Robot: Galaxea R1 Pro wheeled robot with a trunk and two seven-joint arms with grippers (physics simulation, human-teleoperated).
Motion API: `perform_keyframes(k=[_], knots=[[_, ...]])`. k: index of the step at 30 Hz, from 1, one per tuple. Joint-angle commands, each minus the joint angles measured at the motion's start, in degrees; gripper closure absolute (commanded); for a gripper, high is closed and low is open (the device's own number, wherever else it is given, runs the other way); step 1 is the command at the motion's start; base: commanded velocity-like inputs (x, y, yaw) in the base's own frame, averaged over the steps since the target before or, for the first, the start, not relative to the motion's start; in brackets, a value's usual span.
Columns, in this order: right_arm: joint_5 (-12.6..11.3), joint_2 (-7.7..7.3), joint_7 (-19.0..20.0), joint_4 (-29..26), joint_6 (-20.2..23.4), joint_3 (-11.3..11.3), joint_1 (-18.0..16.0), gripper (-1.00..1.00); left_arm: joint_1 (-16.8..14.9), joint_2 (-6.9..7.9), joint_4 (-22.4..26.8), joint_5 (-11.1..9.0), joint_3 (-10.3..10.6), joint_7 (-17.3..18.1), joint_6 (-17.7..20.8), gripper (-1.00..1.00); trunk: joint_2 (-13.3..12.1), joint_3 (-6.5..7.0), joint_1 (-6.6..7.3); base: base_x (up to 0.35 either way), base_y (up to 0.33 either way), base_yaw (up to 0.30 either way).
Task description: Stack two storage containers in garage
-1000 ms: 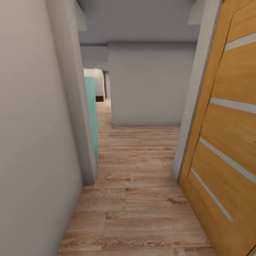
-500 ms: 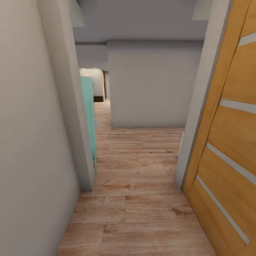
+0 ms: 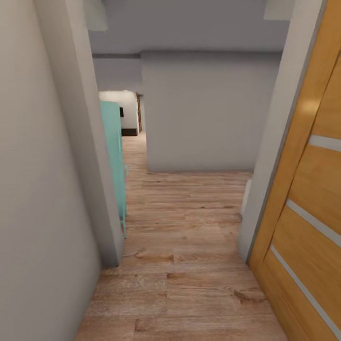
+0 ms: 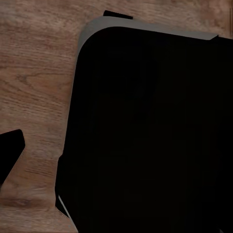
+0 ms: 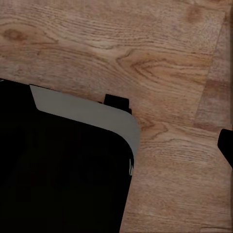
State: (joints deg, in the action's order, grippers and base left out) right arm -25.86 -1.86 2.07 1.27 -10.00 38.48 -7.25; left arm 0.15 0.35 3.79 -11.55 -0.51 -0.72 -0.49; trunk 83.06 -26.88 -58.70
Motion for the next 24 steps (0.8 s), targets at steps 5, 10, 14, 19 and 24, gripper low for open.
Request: perform_keyframes(k=[5,10,14,19,24], knots=[[-0.6,0.02,0.2,0.1,-0.3,0.5,0.0,-1.0,0.0,0.04,0.1,-0.3,0.0,-0.1,-0.1,-1.0,0.0,-0.05,-0.03,0.32,-0.036,0.0],[-0.6,0.02,0.2,0.1,-0.3,0.5,0.0,-1.0,0.0,0.01,0.1,-0.3,0.0,-0.1,-0.1,-1.0,0.0,-0.05,-0.03,0.299,-0.127,0.0],[-0.6,0.02,0.2,0.1,-0.3,0.5,0.0,-1.0,0.0,0.06,0.1,-0.3,0.0,-0.1,-0.1,-1.0,0.0,-0.05,-0.03,0.298,-0.129,0.0],[-0.6,0.02,0.2,0.1,-0.3,0.5,0.0,-1.0,0.0,0.06,0.1,-0.4,0.0,-0.1,0.0,-1.0,0.0,-0.05,-0.03,0.314,-0.045,0.0],[-0.6,0.02,0.2,0.1,-0.3,0.5,0.0,-1.0,0.0,0.09,0.1,-0.4,0.0,-0.1,0.4,-1.0,0.0,-0.05,-0.03,0.321,-0.006,0.0]])
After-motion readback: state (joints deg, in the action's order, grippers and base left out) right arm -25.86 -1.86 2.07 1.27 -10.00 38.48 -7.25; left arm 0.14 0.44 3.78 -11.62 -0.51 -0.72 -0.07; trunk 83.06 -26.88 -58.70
